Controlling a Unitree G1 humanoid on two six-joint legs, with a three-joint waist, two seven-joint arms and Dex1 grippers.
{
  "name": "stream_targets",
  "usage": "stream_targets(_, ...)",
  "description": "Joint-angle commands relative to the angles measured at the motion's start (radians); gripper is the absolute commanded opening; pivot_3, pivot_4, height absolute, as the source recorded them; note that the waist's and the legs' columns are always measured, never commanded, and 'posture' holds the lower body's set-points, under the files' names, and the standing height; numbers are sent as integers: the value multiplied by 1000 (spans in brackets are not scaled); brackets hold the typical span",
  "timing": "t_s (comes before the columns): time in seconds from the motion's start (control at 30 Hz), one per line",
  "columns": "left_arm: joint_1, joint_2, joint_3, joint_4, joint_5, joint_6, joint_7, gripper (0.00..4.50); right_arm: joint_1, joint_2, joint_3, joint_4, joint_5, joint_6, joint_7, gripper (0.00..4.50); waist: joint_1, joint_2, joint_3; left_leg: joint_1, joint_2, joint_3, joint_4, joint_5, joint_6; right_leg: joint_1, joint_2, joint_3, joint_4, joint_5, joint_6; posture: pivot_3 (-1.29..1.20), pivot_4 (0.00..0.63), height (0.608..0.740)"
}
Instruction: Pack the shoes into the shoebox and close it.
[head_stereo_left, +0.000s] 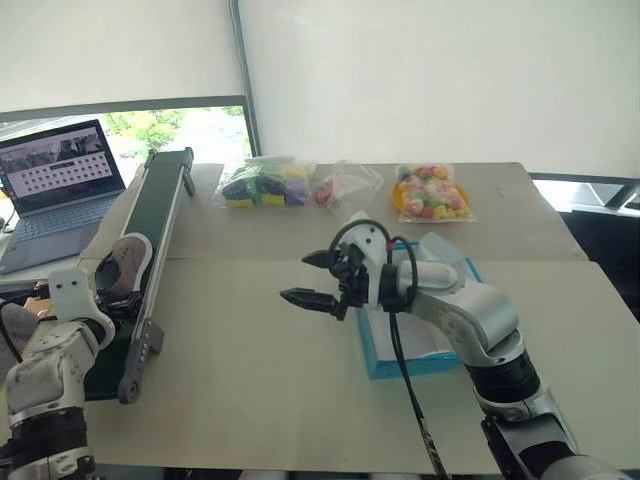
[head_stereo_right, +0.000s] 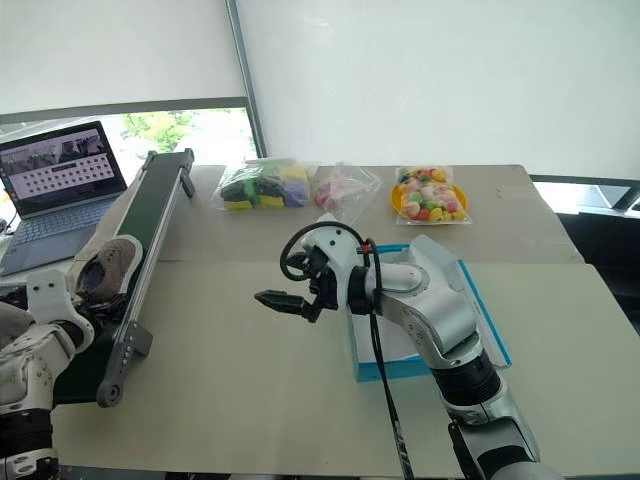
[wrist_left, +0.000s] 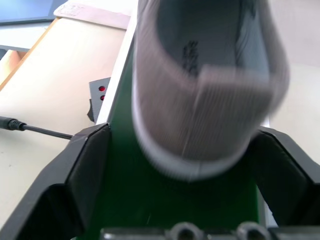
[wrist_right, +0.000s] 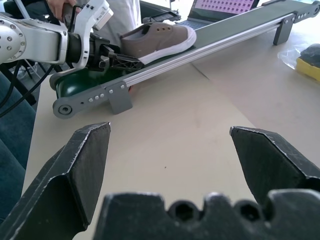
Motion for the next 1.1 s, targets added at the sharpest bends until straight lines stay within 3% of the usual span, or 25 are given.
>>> stream_targets(0.03, -22, 6, 11, 3, -5, 0, -2, 2863, -30, 12, -48, -43, 39, 3, -6, 4500, 1, 0, 0, 0, 0, 0, 0, 0, 0, 0, 0, 0, 0, 0, 0, 0, 150, 661)
stream_targets(0.07, -26, 5, 13, 3, -7, 4, 0, 2674, -33, 14, -52, -43, 40, 4, -6, 4500, 1, 0, 0, 0, 0, -1, 0, 0, 0, 0, 0, 0, 1, 0, 0, 0, 150, 661)
stream_targets(0.3, -53, -18, 33, 2, -20, -14, 16, 2674, -54, 12, -61, -31, 47, 0, -11, 4500, 2, 0, 0, 0, 0, -2, -1, 2, -2, 0, 0, -2, 3, 0, 0, 0, 150, 661)
stream_targets(0.43, -100, -107, 101, -124, -101, -151, 8, 2674, -61, 13, -58, -13, 35, -10, -18, 4500, 3, -1, 0, -1, 0, -3, 0, 2, -3, 0, 0, -3, 2, 0, 0, 0, 150, 661)
stream_targets(0.57, -146, -184, 133, -226, -236, -128, 8, 2674, -105, 91, -114, 72, 27, -20, -111, 4500, -1, -4, -1, -5, 0, -3, 0, 5, -7, -2, -1, -5, -1, 2, -1, 0, 150, 661)
stream_targets(0.7, -179, -250, 21, -367, -394, -3, -24, 2674, -266, 332, -376, 289, 184, 96, -375, 4500, -12, -3, -1, -4, 0, -3, 0, 6, -8, -2, -3, 1, -1, 2, -1, 0, 150, 661)
stream_targets(0.77, -185, -265, -48, -425, -438, 48, -33, 2674, -318, 396, -448, 336, 240, 154, -445, 4500, -12, -3, -1, -4, 0, -3, 0, 5, -8, -2, 0, 1, 0, 2, -1, 0, 150, 661)
stream_targets(0.9, -196, -284, -217, -501, -443, 105, -46, 2674, -382, 462, -495, 381, 290, 226, -526, 4500, -14, -2, -1, -4, -1, -4, 0, 5, -7, -4, 1, 1, 6, 2, -1, 0, 150, 661)
stream_targets(1.1, -220, -302, -297, -511, -439, 101, -46, 2674, -387, 468, -469, 380, 295, 264, -580, 4500, -30, -1, -1, -4, -3, -2, 1, 4, -5, -4, 0, 2, 5, 2, -1, 0, 150, 661)
